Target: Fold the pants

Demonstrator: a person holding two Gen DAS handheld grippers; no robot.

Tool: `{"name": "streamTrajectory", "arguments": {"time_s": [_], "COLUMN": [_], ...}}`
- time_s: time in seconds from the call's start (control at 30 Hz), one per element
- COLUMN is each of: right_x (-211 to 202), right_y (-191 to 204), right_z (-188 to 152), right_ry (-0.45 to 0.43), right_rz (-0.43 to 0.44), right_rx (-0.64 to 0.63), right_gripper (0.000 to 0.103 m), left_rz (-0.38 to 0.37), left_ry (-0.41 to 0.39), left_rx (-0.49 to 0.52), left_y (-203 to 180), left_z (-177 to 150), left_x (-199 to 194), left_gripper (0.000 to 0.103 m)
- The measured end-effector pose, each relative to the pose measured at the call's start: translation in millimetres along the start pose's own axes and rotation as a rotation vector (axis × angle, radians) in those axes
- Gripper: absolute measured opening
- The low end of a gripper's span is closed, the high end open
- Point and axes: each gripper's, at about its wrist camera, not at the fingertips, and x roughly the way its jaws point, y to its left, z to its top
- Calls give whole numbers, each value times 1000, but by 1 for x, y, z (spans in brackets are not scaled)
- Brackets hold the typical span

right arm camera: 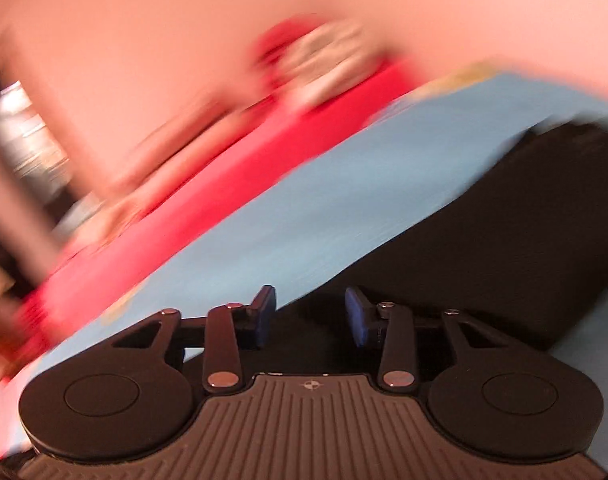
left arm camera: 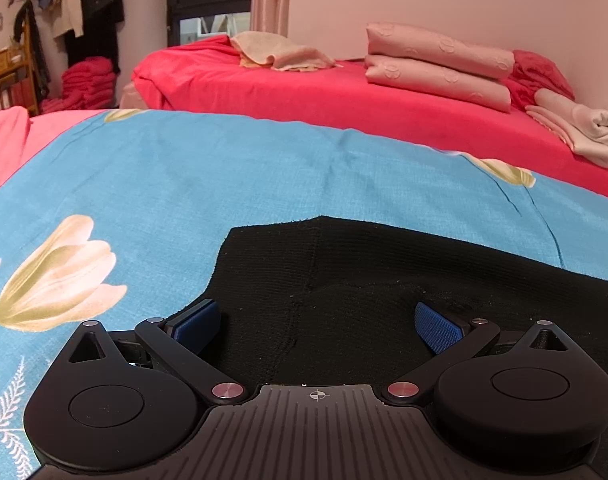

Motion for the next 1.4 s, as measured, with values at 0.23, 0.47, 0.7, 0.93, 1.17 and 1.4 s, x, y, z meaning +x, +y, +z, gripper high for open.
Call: {"name": "streamTrajectory", "arguments": {"time_s": [0.23,0.47,0.7,0.93,1.17,1.4], "right_x": [-40,-16,-48,-35,-6,3], "right_y": [28,-7,-68,-57,-38,-30], "right_z": [-26,-17,33,21,29,40], "right_ry": [-94,-3,-268,-211,-108,-204], "right_rz": [-19,-61,-374,-363,-498,-552], "right_rx": [-181,-219,-35,-193,-331,-352], "right_gripper": [77,56,68,67,8,13], "left_rz": [-2,-8,-11,-13,-21,-19], "left_ry": [0,-3,-3,-6,-14,-16], "left_rx": [-3,-8,-12,-15,-26,-25], "left_y": [1,1,0,0,2,2], "left_z": [0,0,-2,-2,-3,-4], "left_x": [0,1,0,1,0,0], "left_gripper": [103,103,103,103,103,103]}}
